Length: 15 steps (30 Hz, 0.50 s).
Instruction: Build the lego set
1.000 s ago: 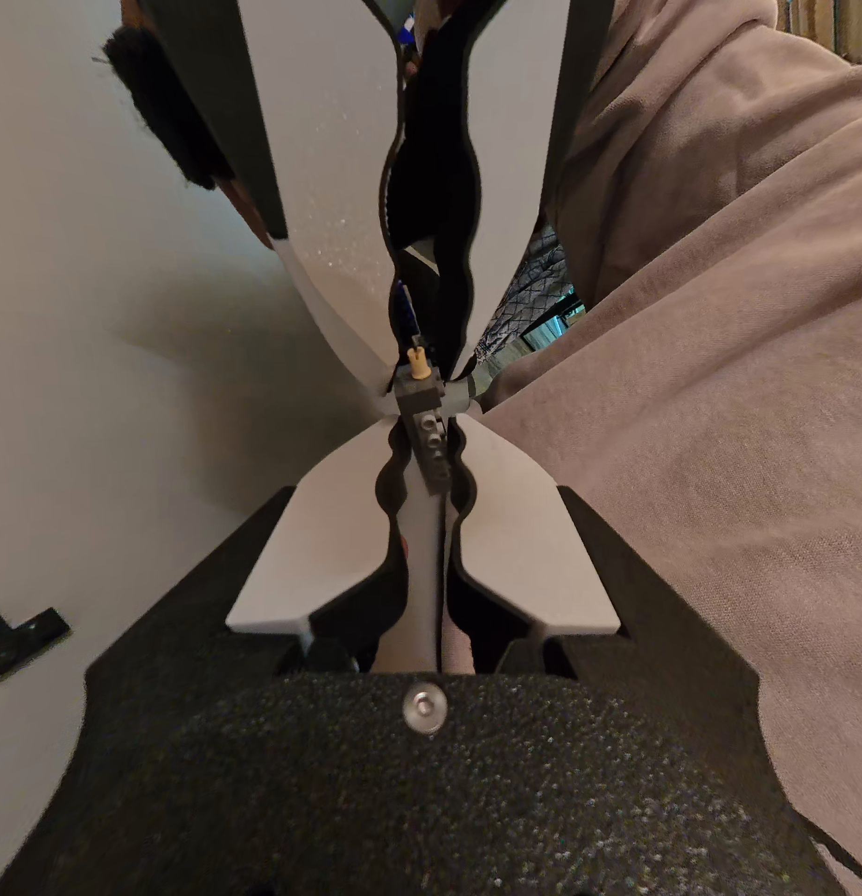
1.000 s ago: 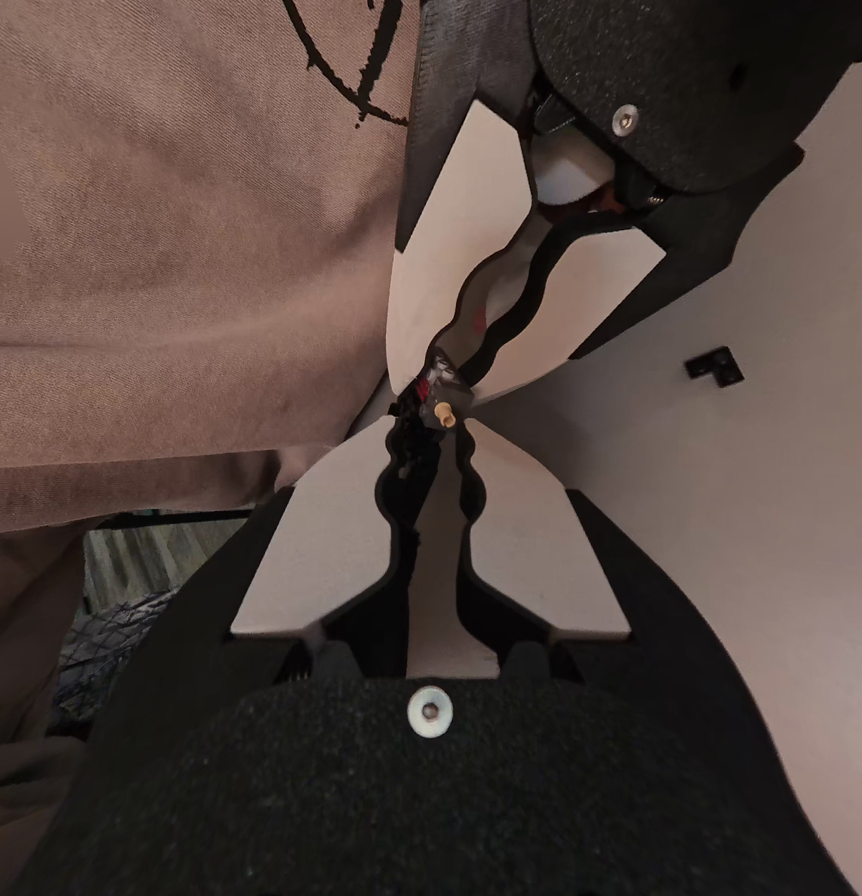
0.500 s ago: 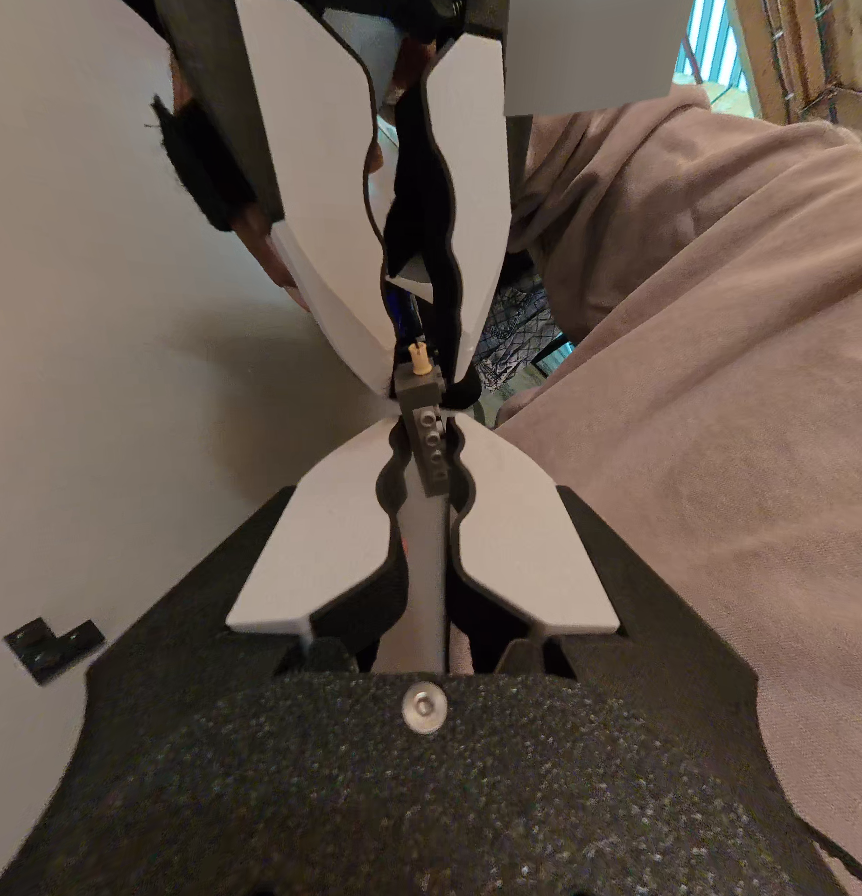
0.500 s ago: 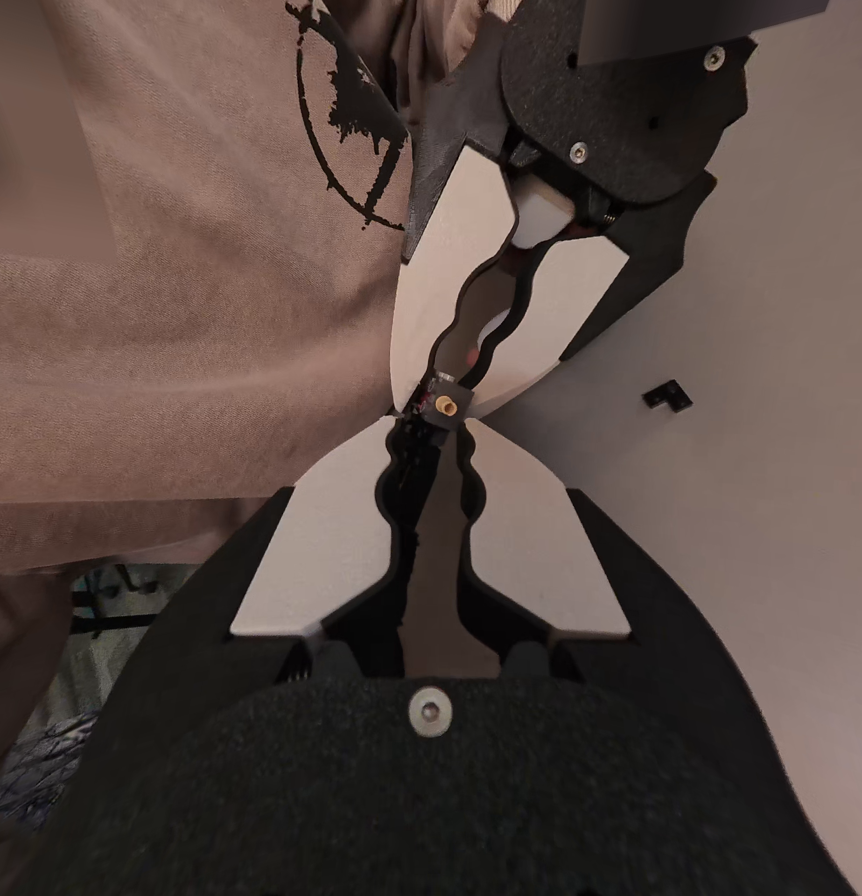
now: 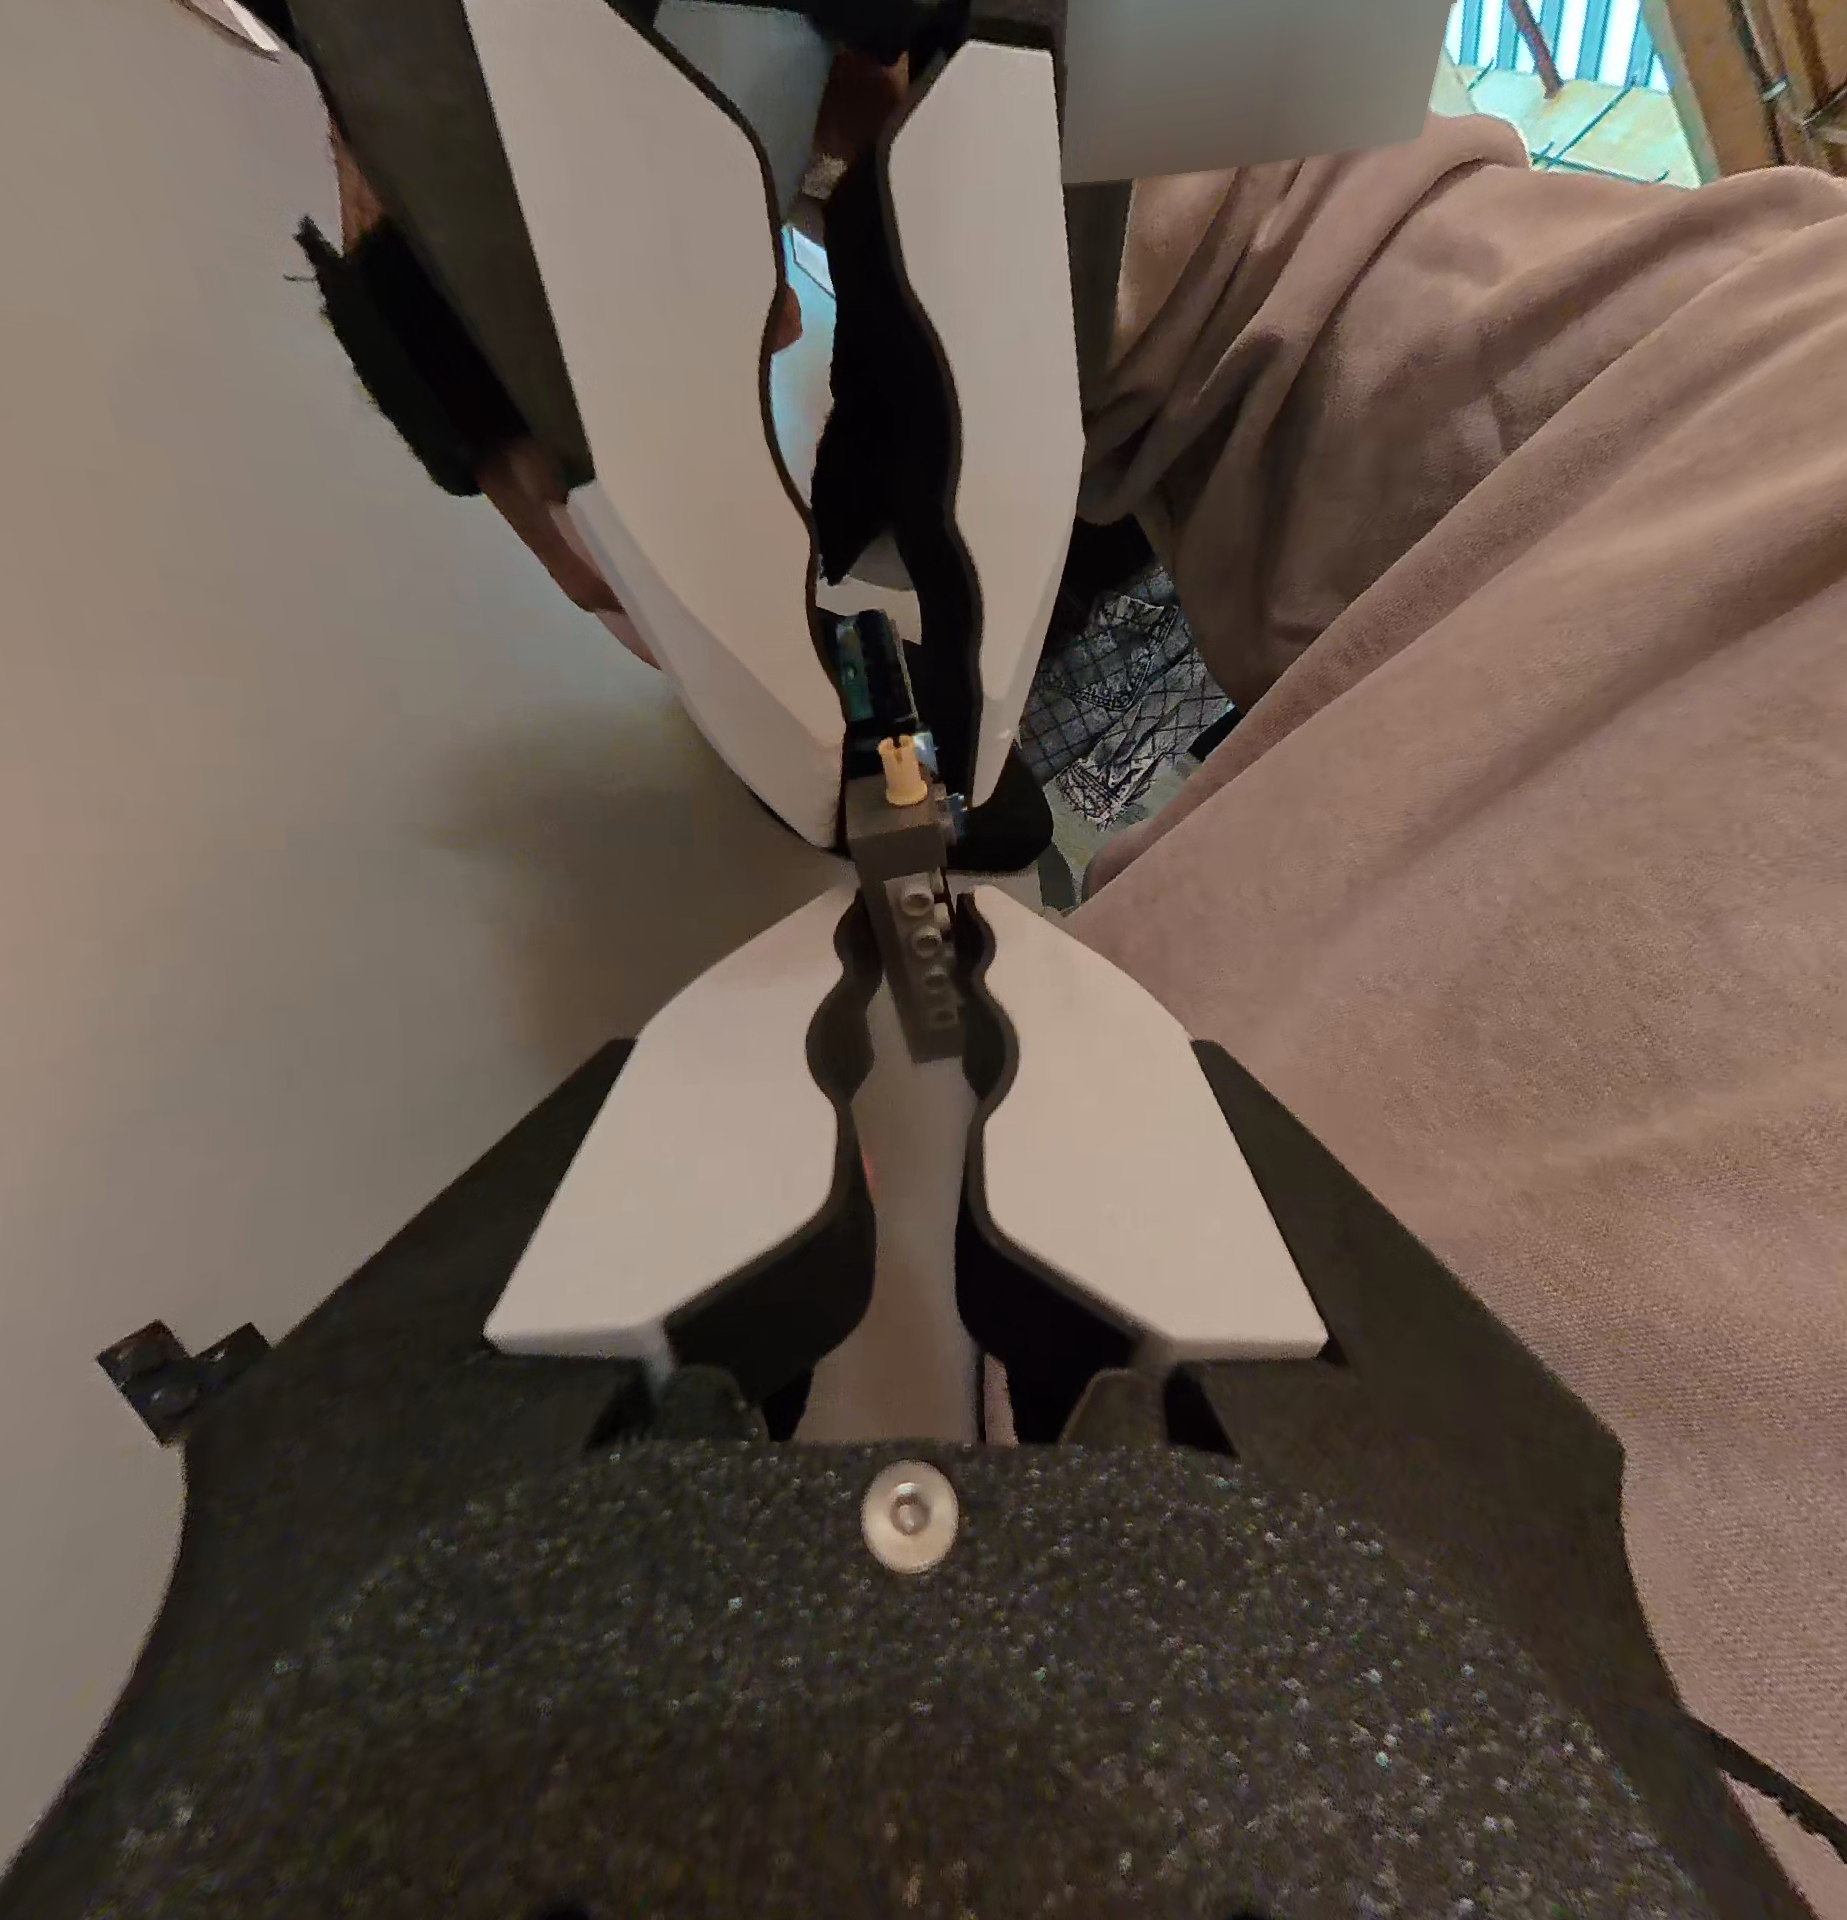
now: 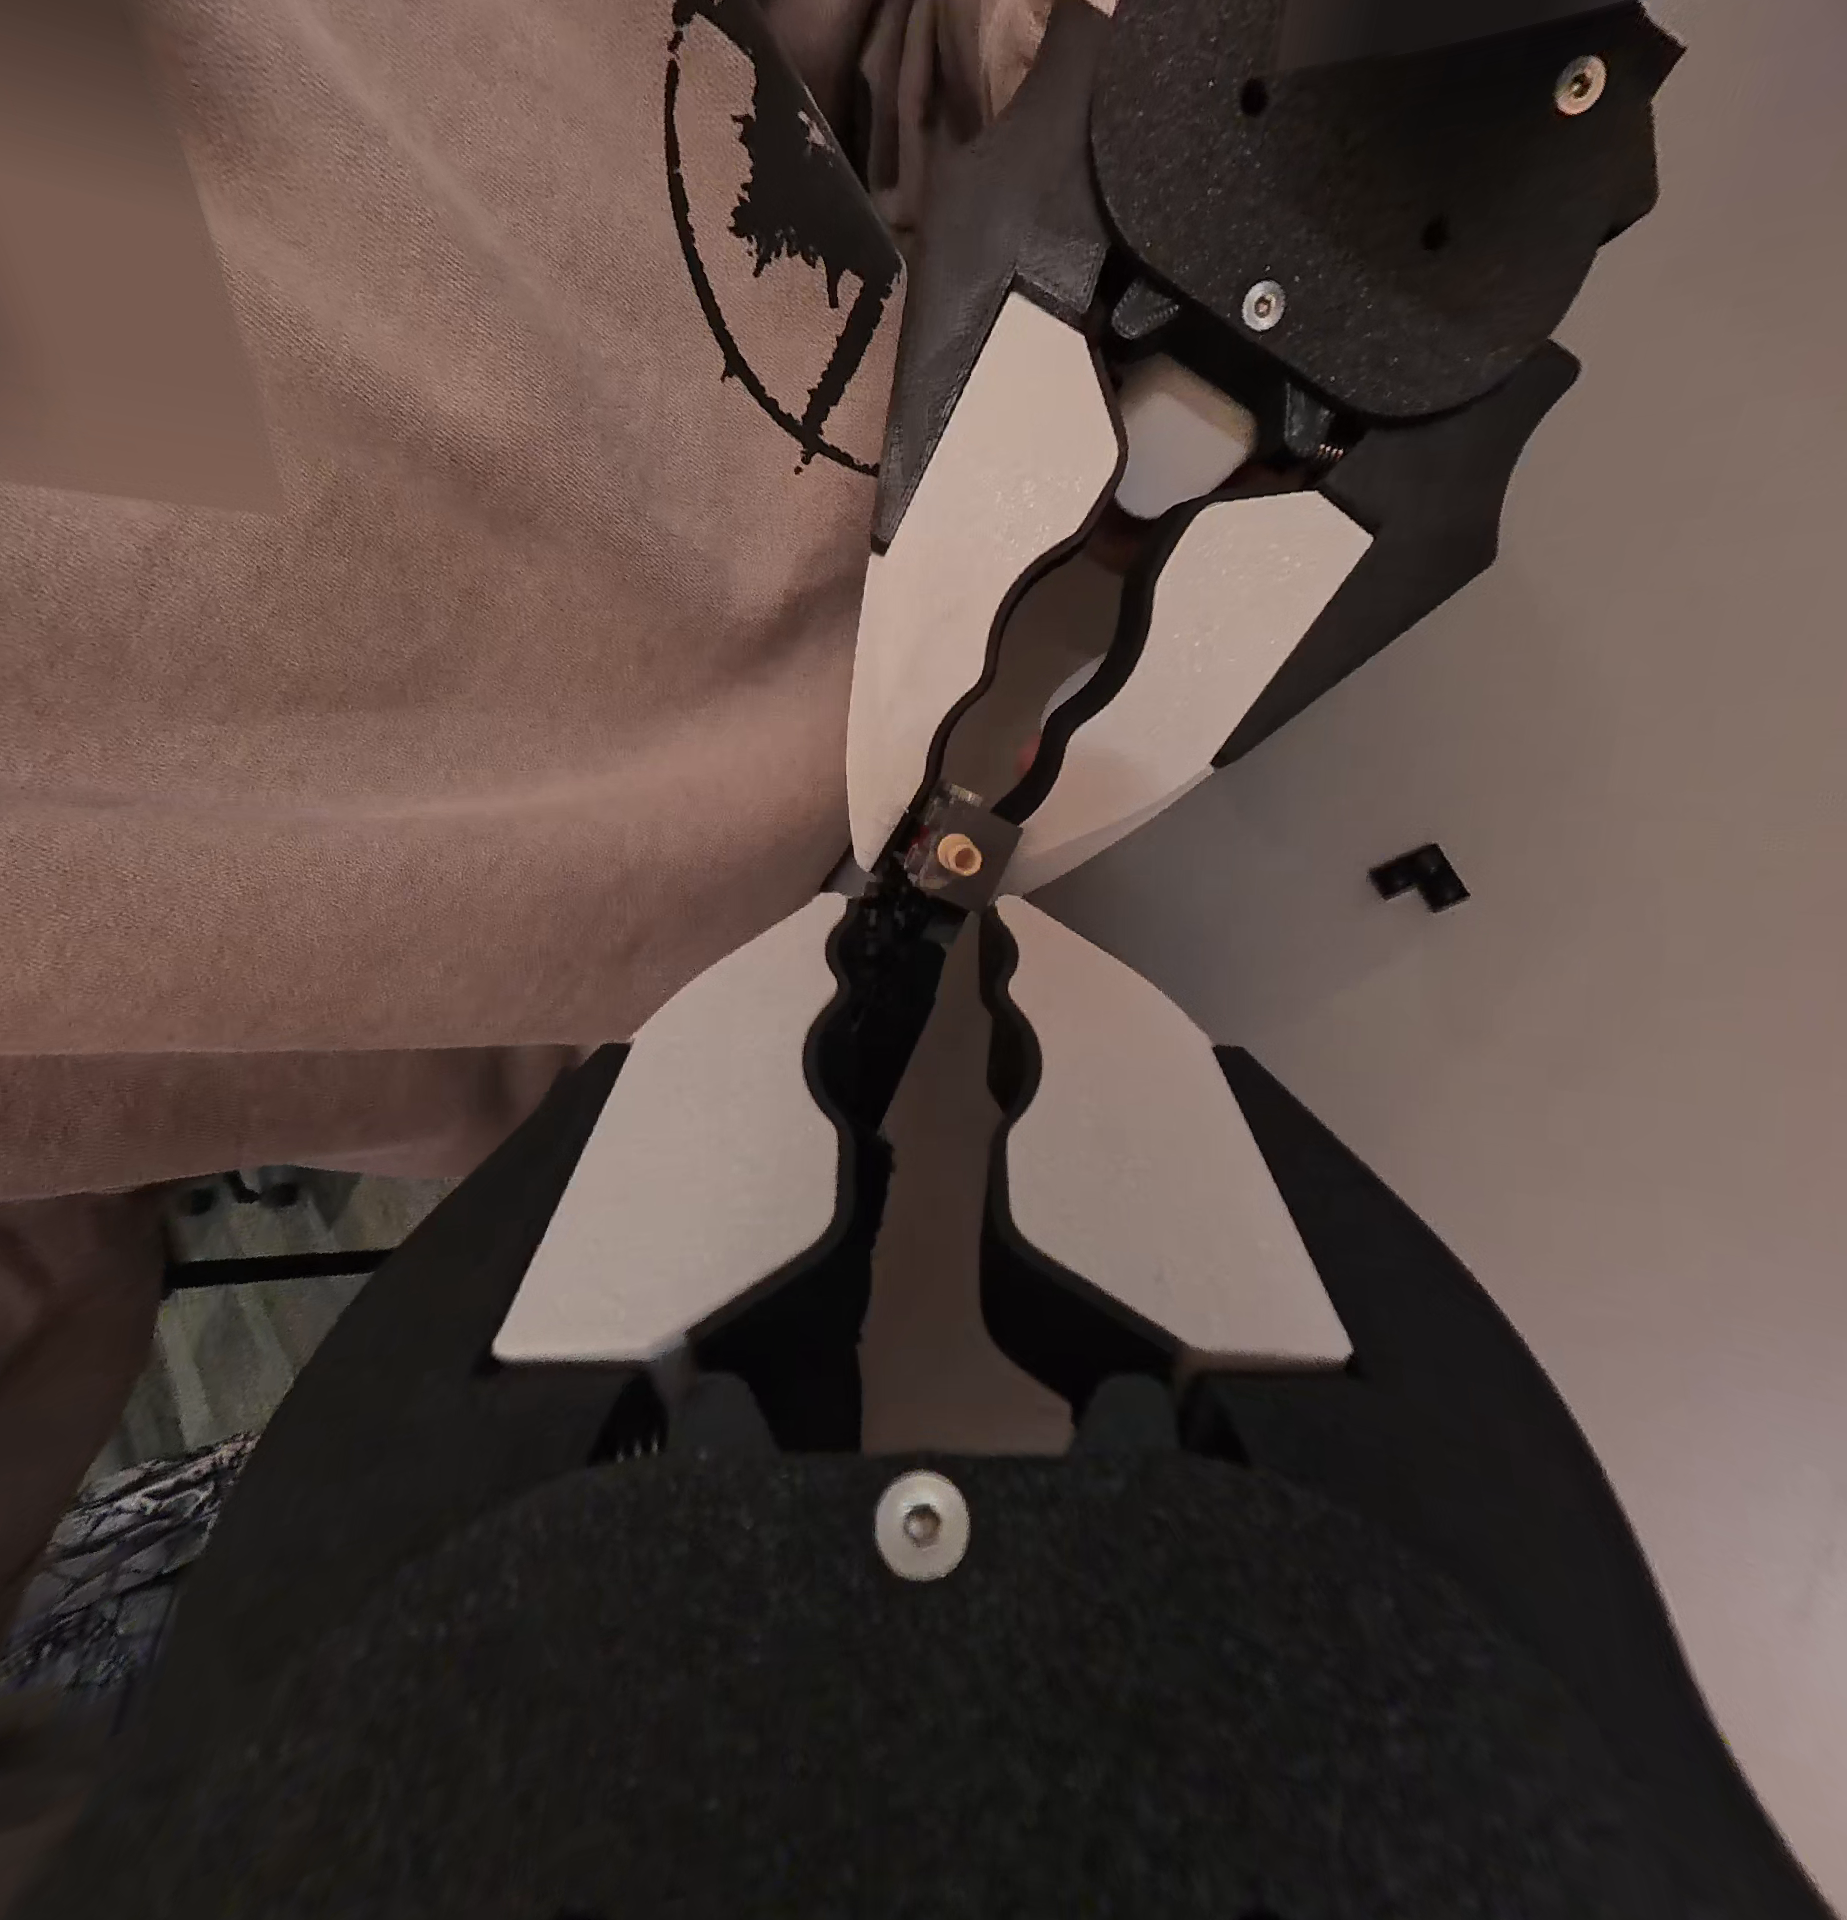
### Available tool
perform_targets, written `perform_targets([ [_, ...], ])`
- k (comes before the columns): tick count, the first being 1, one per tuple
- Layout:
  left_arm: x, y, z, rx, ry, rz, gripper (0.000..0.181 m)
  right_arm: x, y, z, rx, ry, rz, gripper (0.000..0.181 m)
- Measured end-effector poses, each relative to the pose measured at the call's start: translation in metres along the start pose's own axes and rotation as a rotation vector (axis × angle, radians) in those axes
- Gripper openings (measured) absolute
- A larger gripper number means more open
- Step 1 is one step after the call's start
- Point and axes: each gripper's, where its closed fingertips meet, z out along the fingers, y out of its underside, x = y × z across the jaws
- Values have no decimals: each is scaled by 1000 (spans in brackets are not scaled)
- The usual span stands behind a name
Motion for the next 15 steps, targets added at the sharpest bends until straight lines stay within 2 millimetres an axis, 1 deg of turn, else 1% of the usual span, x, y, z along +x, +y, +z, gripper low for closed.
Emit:
perform_targets([
  [5,0,2,0,-24,-19,10,14,0,0,2,-17,-4,6,21],
  [10,-3,2,-1,-40,-80,26,14,1,0,1,-62,13,10,20],
  [15,-6,6,-1,-67,-131,59,14,3,3,4,-100,16,9,18],
])
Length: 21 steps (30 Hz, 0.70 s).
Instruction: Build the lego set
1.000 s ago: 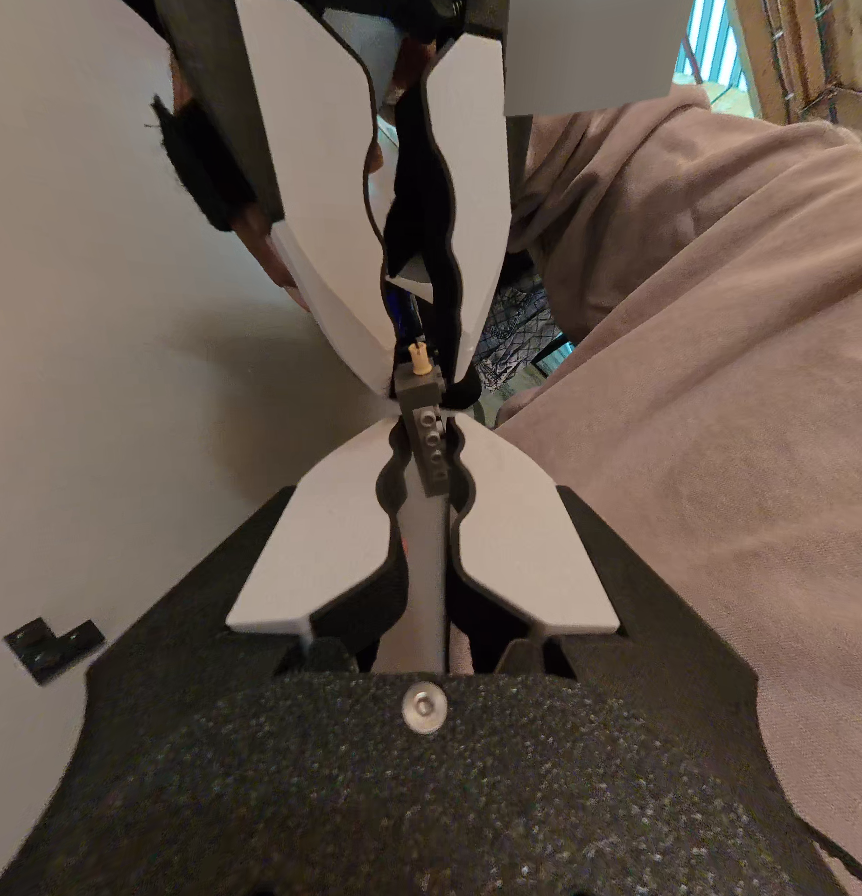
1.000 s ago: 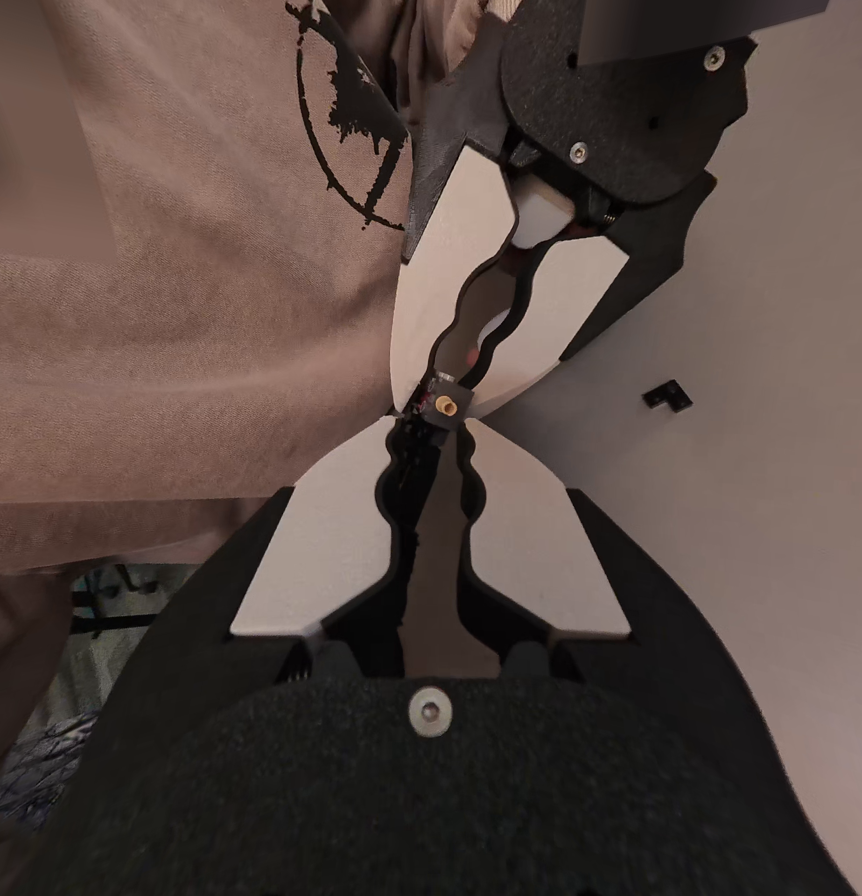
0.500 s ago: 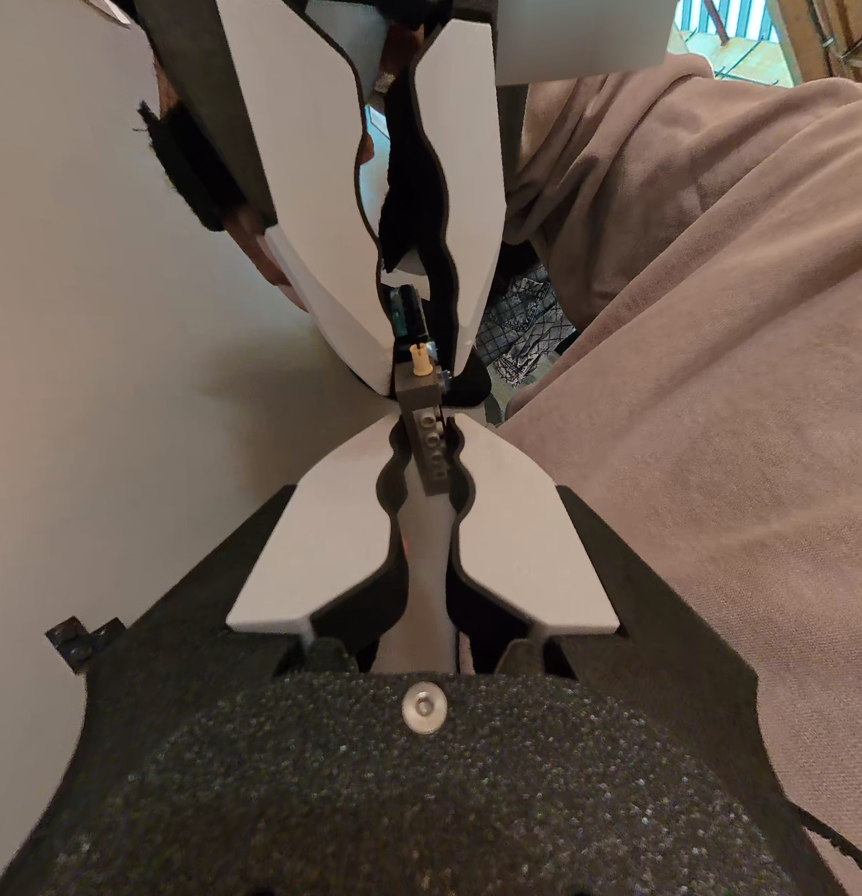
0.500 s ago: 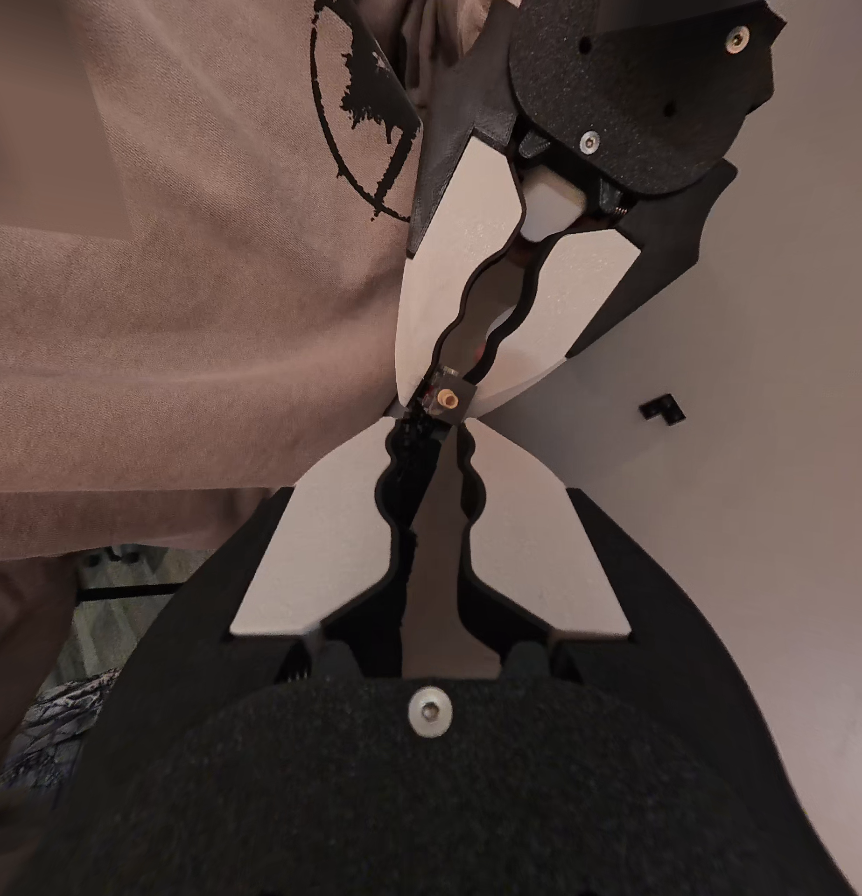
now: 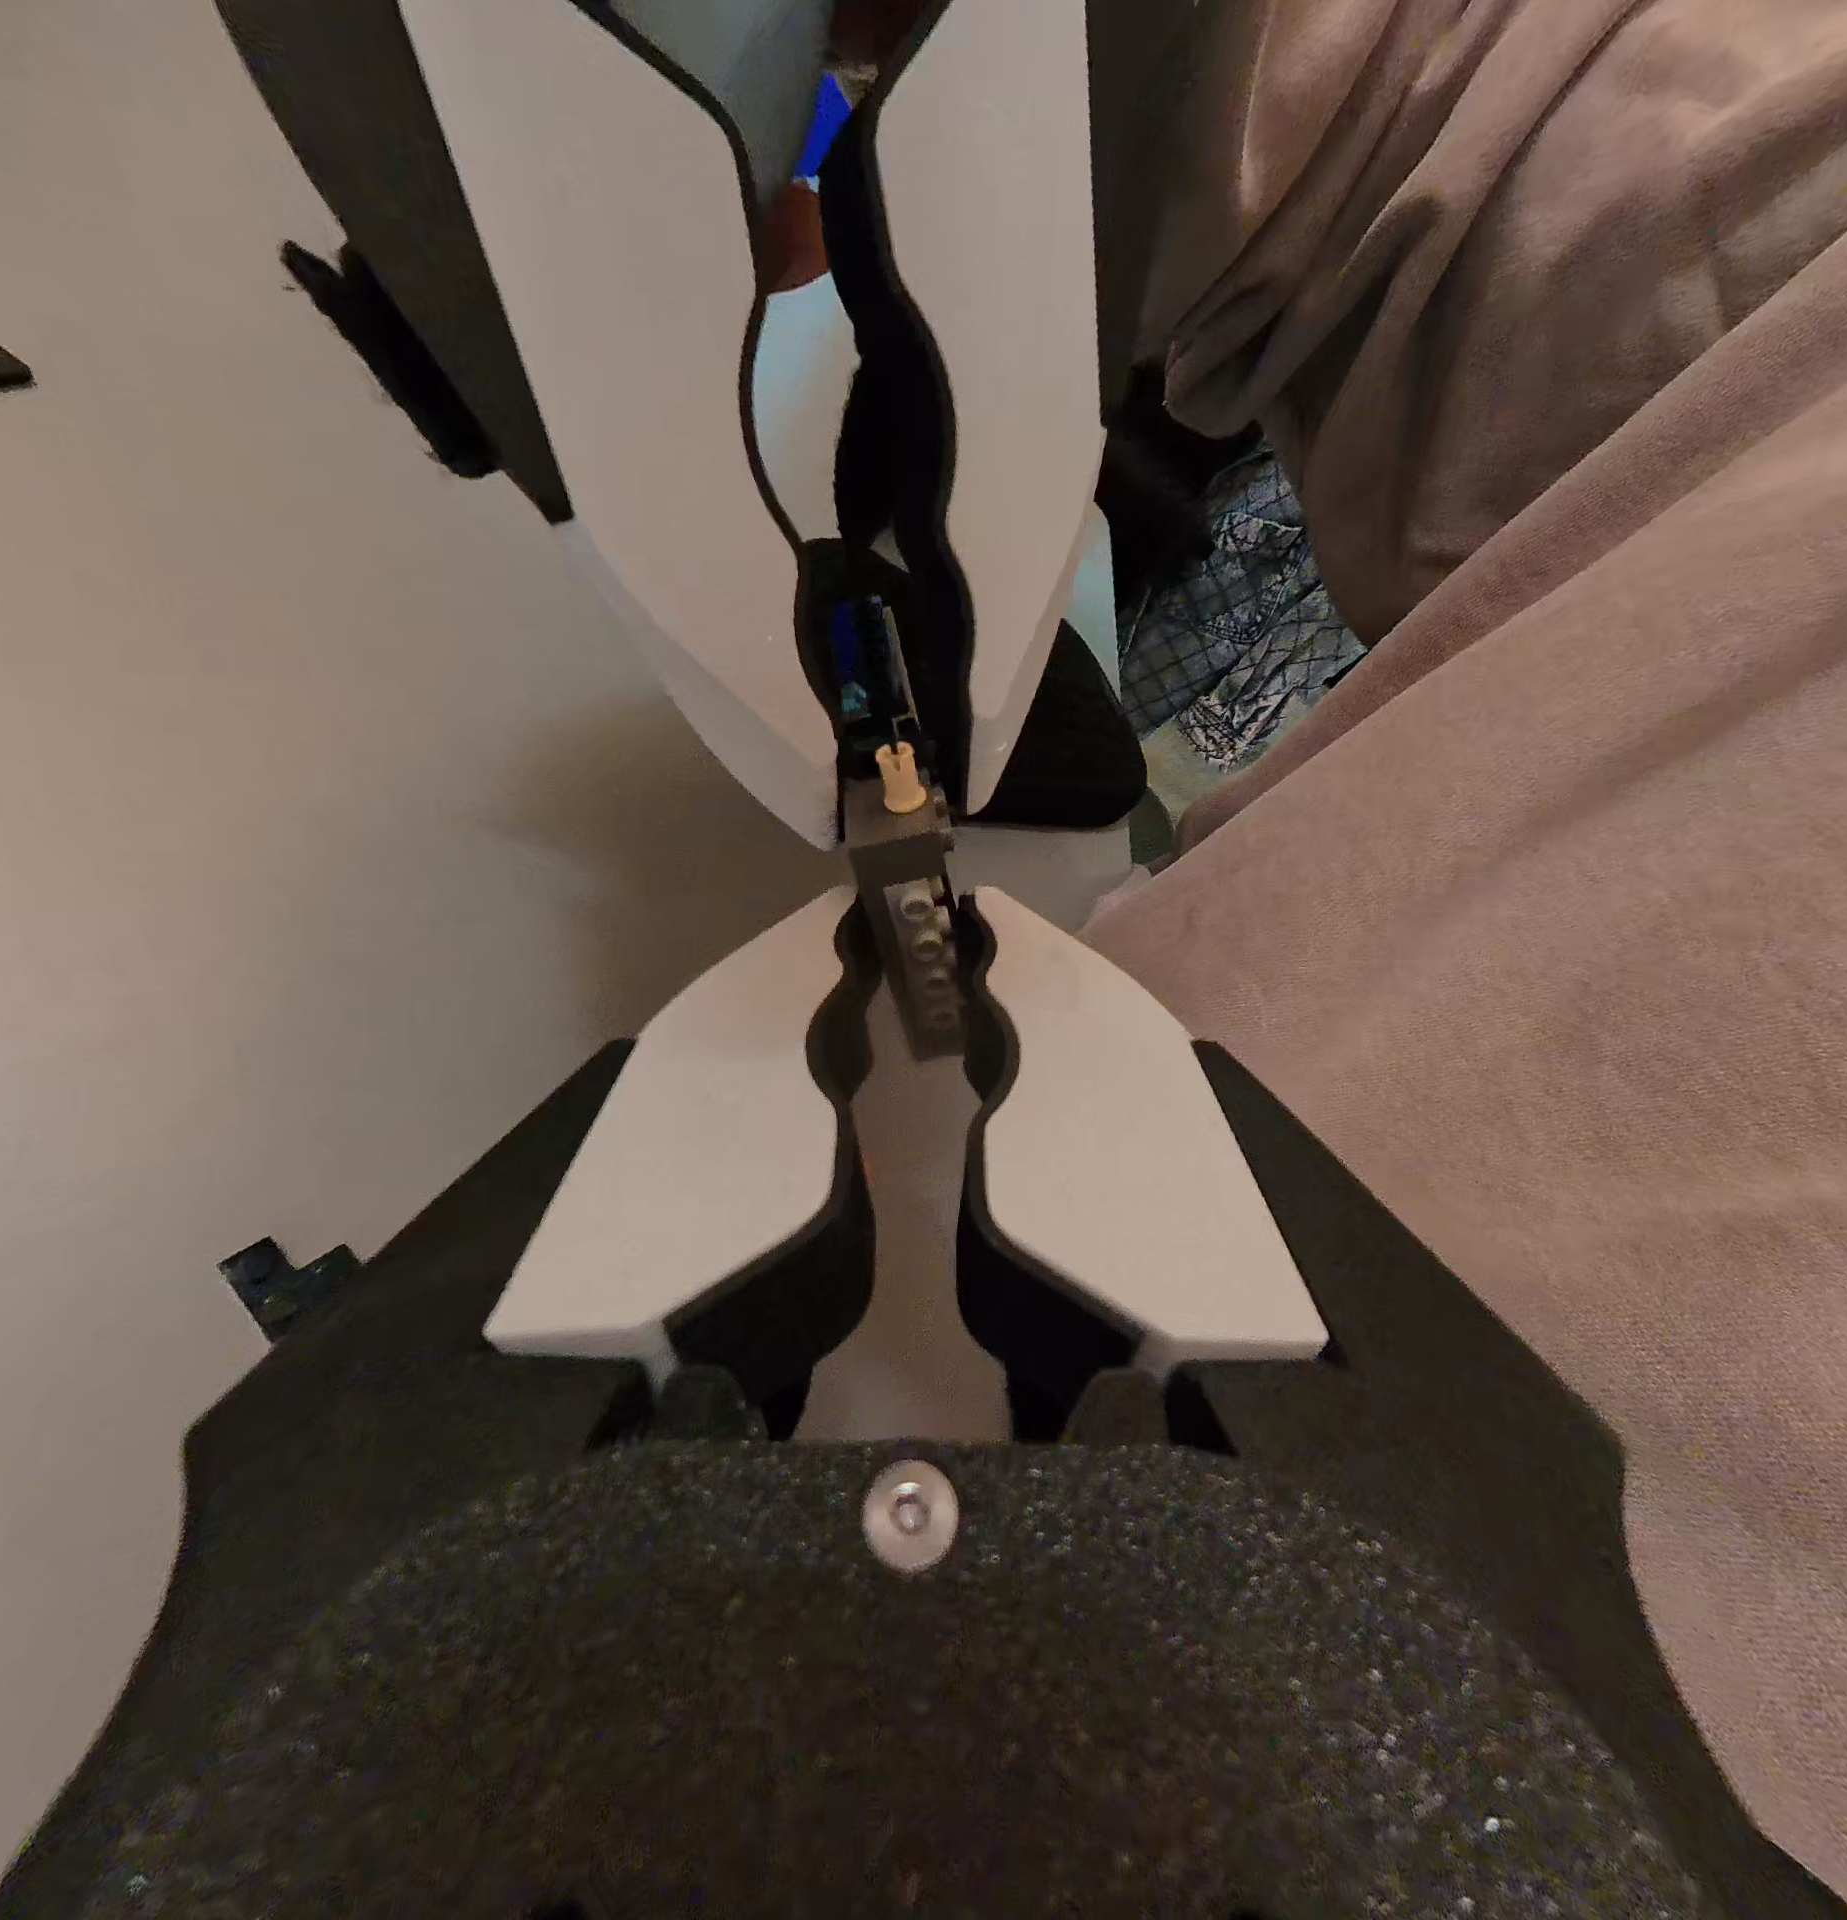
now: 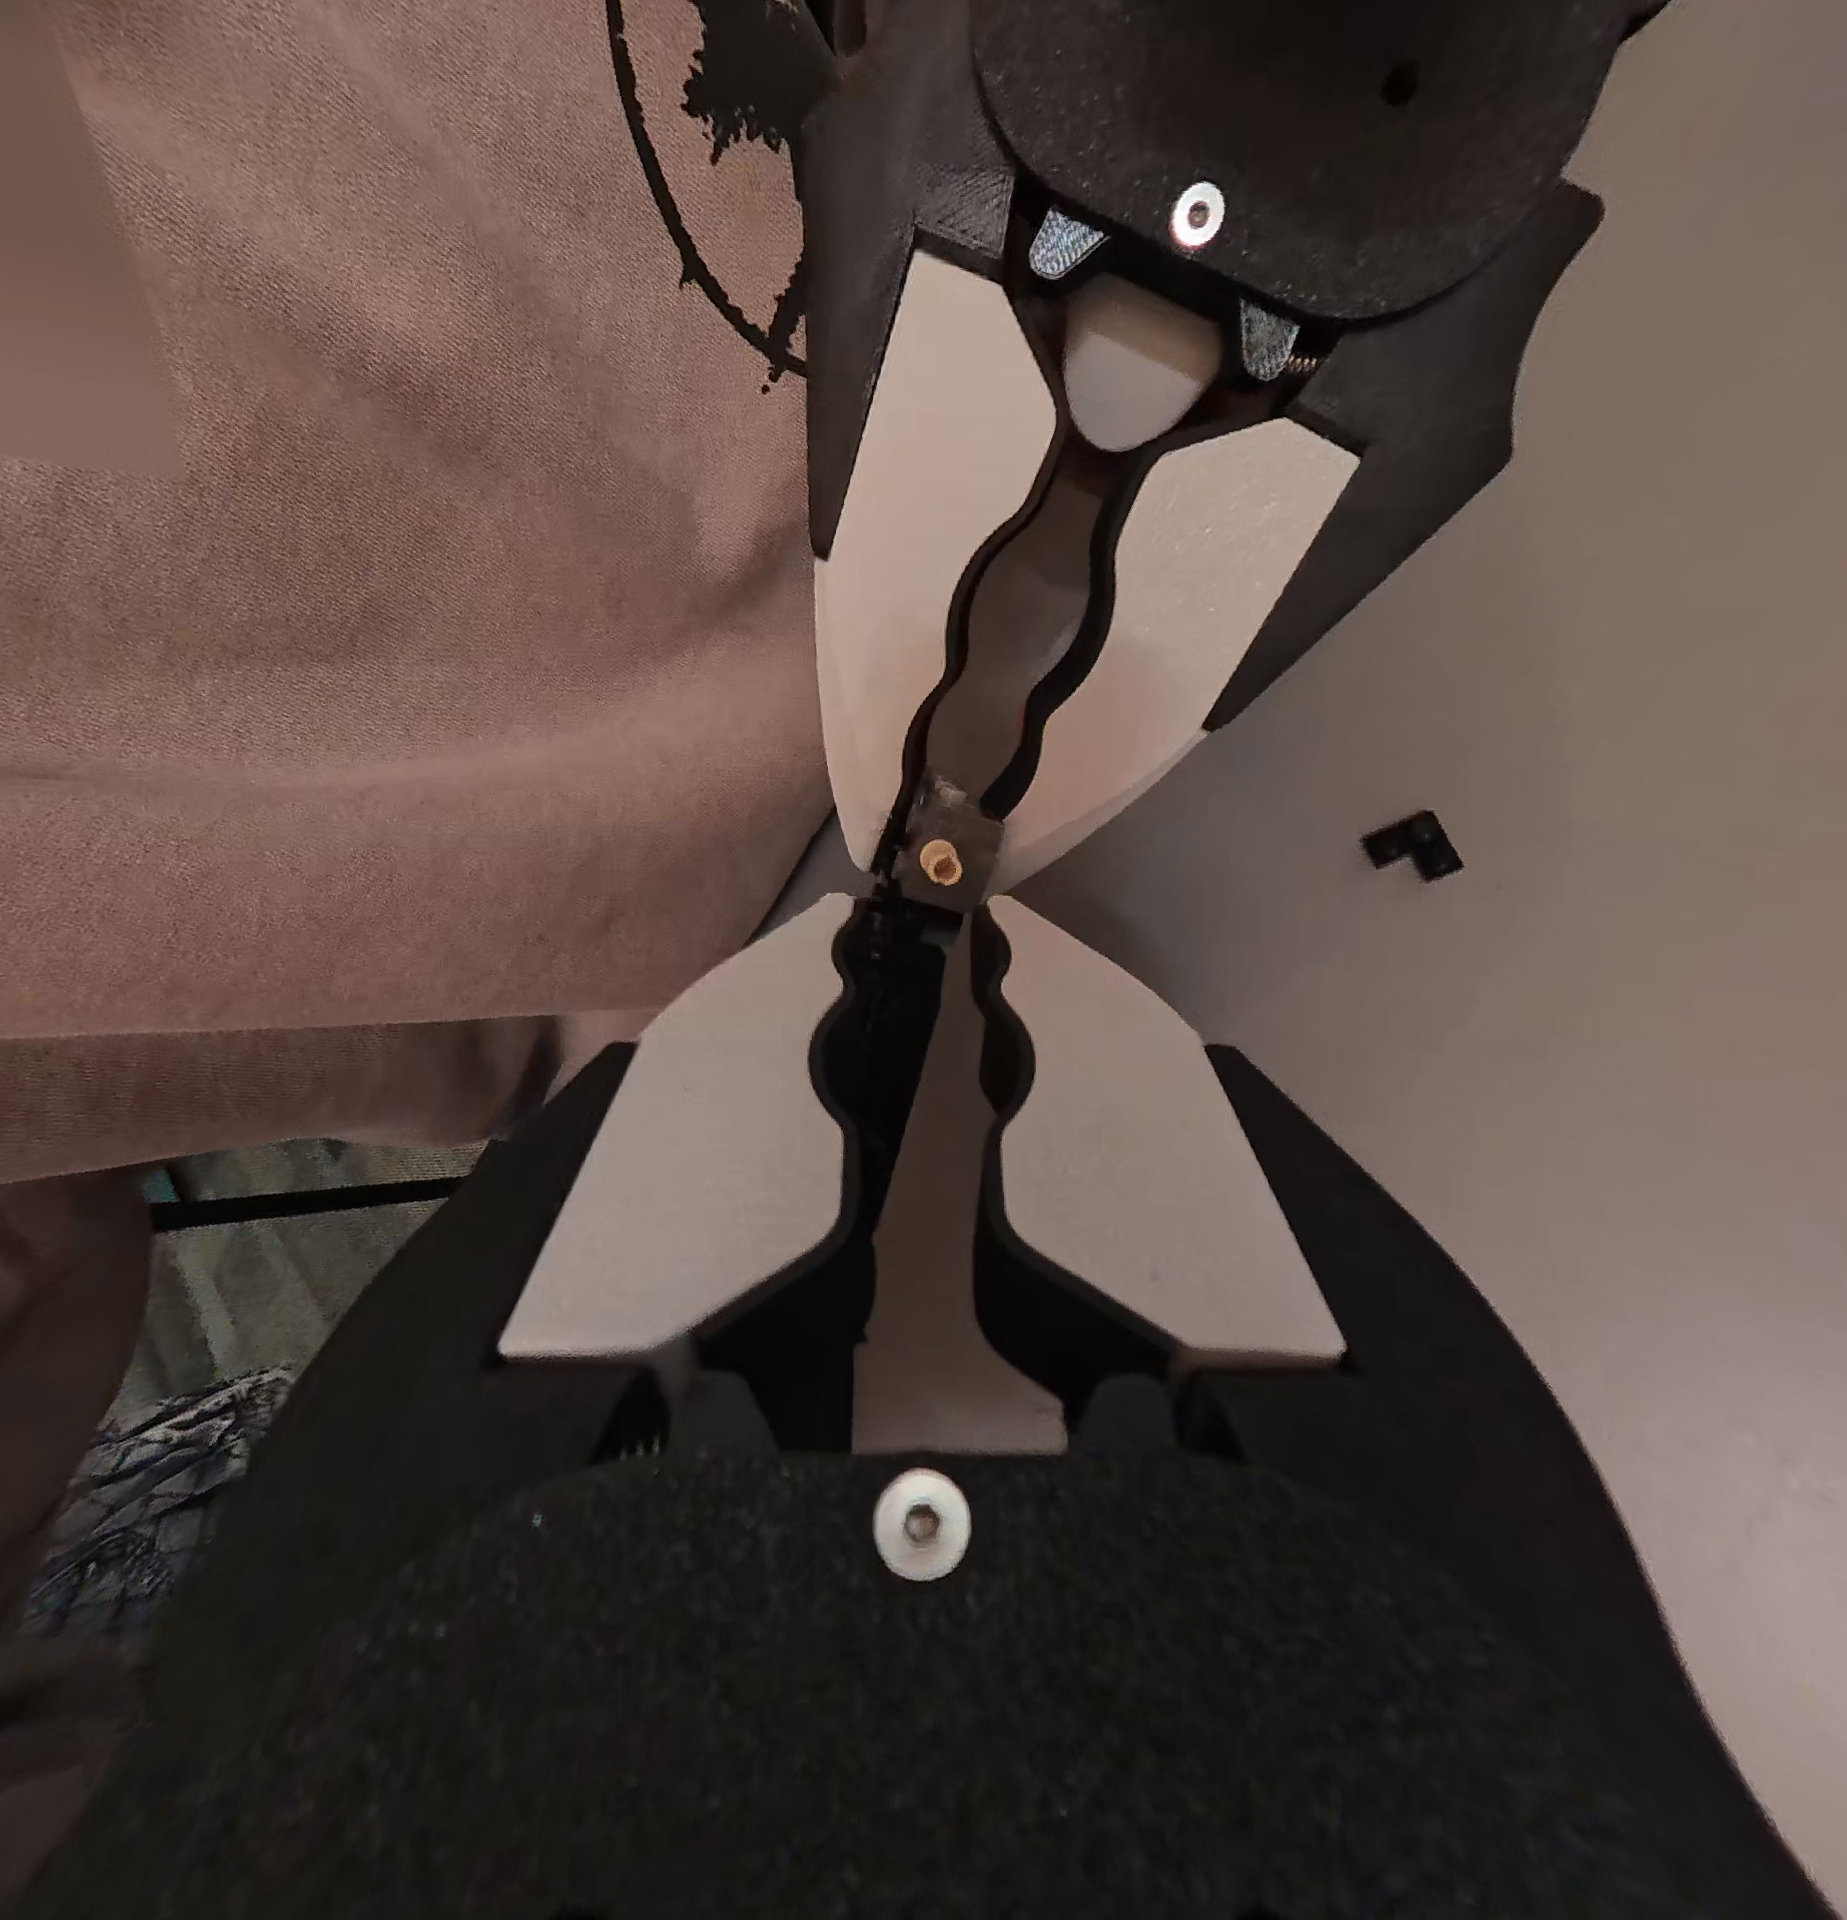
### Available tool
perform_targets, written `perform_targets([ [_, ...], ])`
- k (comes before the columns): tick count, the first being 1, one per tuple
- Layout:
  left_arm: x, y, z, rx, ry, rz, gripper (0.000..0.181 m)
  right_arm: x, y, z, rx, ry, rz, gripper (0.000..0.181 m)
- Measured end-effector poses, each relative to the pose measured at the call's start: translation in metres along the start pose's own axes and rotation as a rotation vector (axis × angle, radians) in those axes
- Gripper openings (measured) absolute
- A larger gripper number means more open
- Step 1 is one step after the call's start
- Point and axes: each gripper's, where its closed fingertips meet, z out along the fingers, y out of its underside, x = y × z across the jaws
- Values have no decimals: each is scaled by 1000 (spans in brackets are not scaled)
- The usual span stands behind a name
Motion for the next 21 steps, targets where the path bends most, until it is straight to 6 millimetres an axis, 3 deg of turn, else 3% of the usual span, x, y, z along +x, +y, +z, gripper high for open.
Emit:
perform_targets([
  [17,-12,4,0,4,-34,13,14,9,2,2,109,222,-8,14],
  [19,-10,-1,-1,35,-6,-2,13,8,-1,-3,152,243,-10,17],
  [21,-5,-7,-4,75,35,-12,13,5,-4,-10,182,256,-27,35],
])
